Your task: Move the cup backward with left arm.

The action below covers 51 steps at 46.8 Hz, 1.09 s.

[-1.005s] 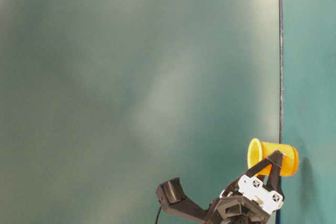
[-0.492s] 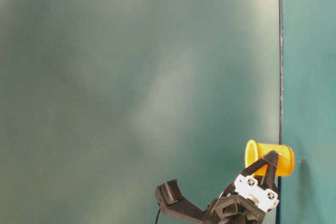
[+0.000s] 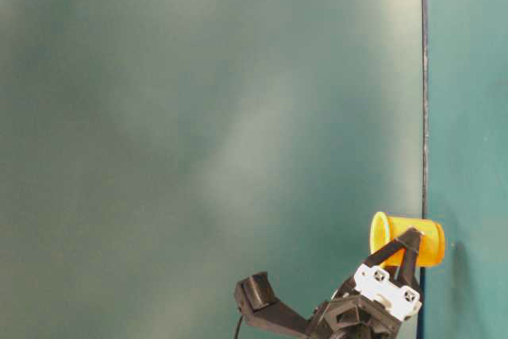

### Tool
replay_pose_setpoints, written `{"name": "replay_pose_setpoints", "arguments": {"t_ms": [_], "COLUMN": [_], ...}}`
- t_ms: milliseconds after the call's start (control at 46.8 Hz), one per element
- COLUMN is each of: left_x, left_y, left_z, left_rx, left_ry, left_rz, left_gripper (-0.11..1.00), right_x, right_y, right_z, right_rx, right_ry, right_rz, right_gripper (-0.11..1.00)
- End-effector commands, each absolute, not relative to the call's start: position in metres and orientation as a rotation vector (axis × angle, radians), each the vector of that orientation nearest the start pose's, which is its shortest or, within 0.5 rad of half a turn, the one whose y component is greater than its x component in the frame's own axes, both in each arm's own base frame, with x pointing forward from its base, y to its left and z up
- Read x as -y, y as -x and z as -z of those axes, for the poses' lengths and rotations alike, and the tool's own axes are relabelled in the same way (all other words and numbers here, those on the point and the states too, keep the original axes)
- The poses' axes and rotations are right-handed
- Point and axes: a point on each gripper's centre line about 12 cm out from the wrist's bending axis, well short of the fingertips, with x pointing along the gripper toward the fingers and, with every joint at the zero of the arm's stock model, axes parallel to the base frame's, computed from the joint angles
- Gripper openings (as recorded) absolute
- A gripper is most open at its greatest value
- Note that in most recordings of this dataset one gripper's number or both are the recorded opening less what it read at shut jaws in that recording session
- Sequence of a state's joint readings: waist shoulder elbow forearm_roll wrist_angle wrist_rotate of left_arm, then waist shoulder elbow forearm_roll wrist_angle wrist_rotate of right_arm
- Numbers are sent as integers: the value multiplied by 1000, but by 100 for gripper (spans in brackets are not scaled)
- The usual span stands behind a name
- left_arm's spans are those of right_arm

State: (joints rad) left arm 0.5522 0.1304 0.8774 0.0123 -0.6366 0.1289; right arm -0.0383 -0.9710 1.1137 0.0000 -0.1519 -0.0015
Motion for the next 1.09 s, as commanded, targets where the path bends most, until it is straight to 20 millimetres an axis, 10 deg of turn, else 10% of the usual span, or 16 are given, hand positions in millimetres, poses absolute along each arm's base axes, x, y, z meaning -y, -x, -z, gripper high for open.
{"name": "replay_pose_setpoints", "arguments": {"t_ms": [0, 1070], "left_x": [-195, -194], "left_y": [-316, -313], "left_z": [-127, -125], "left_rx": [-369, -377], "left_ry": [-36, -31], "left_rz": [-517, -518], "left_gripper": [66, 66], "right_x": [8, 8], "right_y": [-202, -202], "right_z": [-318, -319], "right_rx": [44, 46], "right_ry": [2, 2], "right_rz": [40, 40], "right_gripper": [0, 0]}}
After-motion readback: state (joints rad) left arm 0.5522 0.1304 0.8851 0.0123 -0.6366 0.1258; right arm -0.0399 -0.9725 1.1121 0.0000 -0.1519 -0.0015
